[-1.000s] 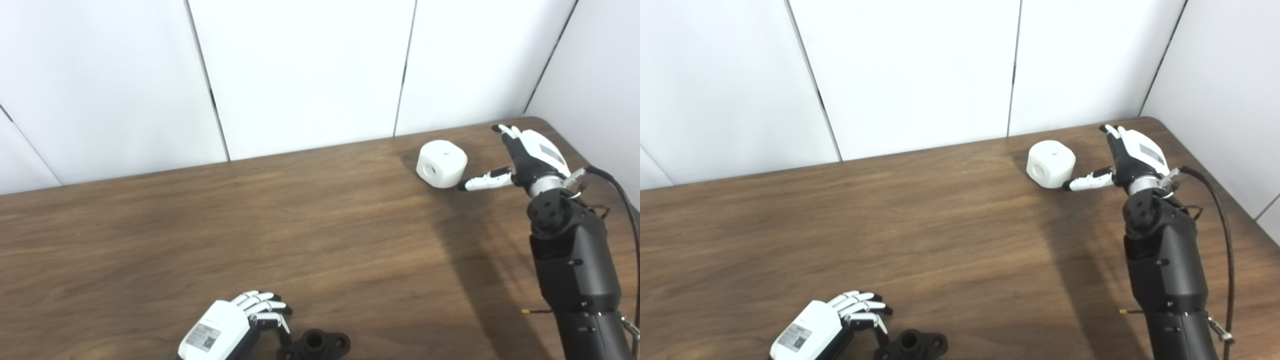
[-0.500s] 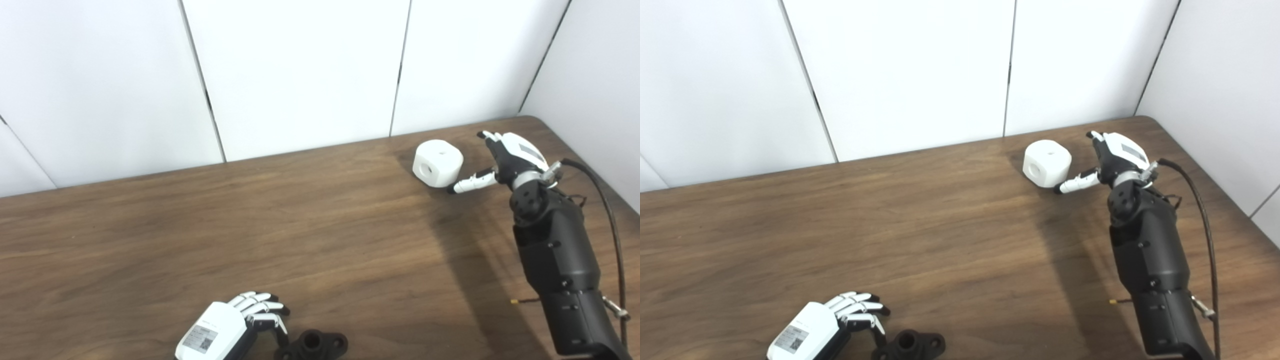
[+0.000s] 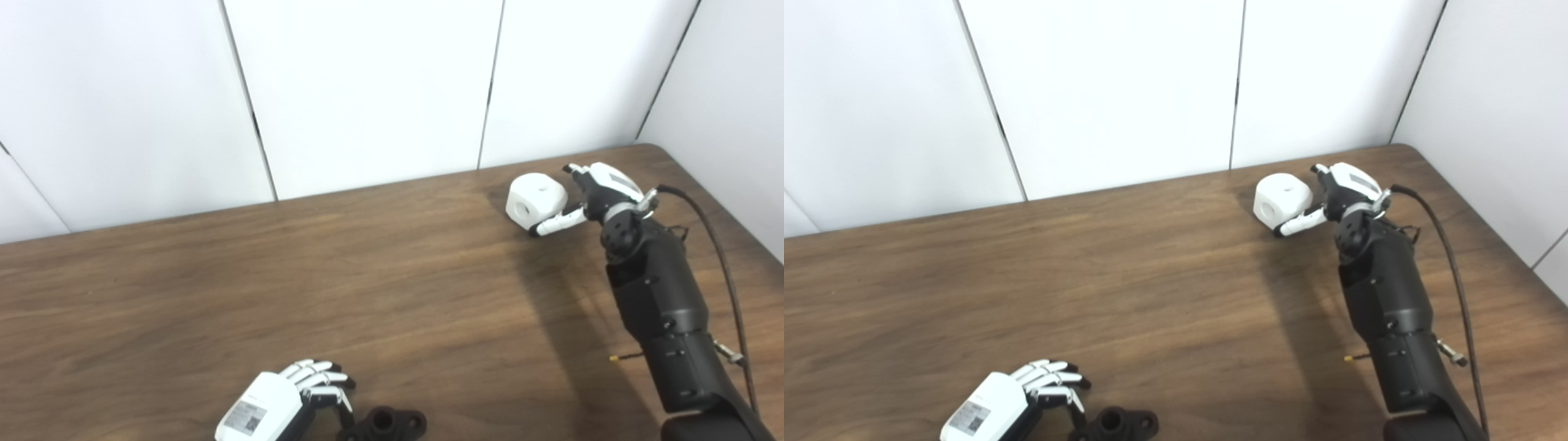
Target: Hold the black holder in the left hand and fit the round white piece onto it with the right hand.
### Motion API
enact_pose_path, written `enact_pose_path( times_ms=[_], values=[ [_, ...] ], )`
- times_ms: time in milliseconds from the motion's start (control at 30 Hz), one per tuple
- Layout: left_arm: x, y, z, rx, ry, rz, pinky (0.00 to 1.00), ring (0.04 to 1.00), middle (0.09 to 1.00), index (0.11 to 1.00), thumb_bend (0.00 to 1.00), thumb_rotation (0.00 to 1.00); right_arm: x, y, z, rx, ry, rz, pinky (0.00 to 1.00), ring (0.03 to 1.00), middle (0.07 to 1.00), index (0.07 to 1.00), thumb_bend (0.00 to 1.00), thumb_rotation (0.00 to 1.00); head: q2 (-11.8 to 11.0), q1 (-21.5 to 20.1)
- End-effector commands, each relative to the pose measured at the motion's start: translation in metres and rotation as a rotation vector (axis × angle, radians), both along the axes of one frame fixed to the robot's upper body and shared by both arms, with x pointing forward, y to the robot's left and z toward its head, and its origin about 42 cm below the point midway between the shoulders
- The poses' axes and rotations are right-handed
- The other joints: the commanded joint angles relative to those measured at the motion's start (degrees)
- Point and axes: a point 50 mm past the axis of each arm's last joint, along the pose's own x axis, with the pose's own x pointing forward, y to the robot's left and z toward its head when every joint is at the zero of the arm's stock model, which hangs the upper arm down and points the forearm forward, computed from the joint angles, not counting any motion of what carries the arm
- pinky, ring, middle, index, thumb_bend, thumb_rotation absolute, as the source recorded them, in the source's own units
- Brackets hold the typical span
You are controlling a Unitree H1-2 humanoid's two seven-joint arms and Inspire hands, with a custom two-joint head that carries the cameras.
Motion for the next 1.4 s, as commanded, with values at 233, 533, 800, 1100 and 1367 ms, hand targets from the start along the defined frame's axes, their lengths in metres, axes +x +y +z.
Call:
enact_pose_path(
  times_ms=[233, 533, 800, 1100, 1367],
  values=[
    [-0.012, 0.023, -0.036, 0.2, 0.159, 0.05, 0.83, 0.837, 0.759, 0.487, 0.52, 0.05, 0.023, 0.015, 0.03, -0.025, -0.091, 0.024, 1.0, 1.0, 0.991, 0.955, 0.9, 0.36, 0.26, 0.4],
    [-0.014, 0.022, -0.034, 0.199, 0.152, 0.047, 0.82, 0.819, 0.751, 0.485, 0.52, 0.05, 0.025, 0.021, 0.027, -0.025, -0.107, 0.025, 1.0, 1.0, 0.964, 0.908, 0.89, 0.34, 0.83, 0.62],
    [-0.017, 0.021, -0.03, 0.207, 0.151, 0.045, 0.82, 0.821, 0.753, 0.485, 0.52, 0.05, 0.022, 0.018, 0.025, -0.034, -0.116, 0.018, 0.98, 0.99, 0.932, 0.801, 0.86, 0.34, 1.39, 0.67],
    [-0.02, 0.024, -0.03, 0.202, 0.149, 0.044, 0.82, 0.819, 0.75, 0.485, 0.52, 0.05, 0.016, 0.012, 0.026, -0.06, -0.128, 0.003, 0.96, 0.968, 0.901, 0.75, 0.85, 0.35, 1.87, 0.08],
    [-0.021, 0.026, -0.03, 0.212, 0.148, 0.043, 0.82, 0.821, 0.751, 0.485, 0.52, 0.05, 0.013, 0.011, 0.024, -0.058, -0.135, -0.003, 0.95, 0.966, 0.9, 0.715, 0.85, 0.34, 2.24, 0.02]
  ],
)
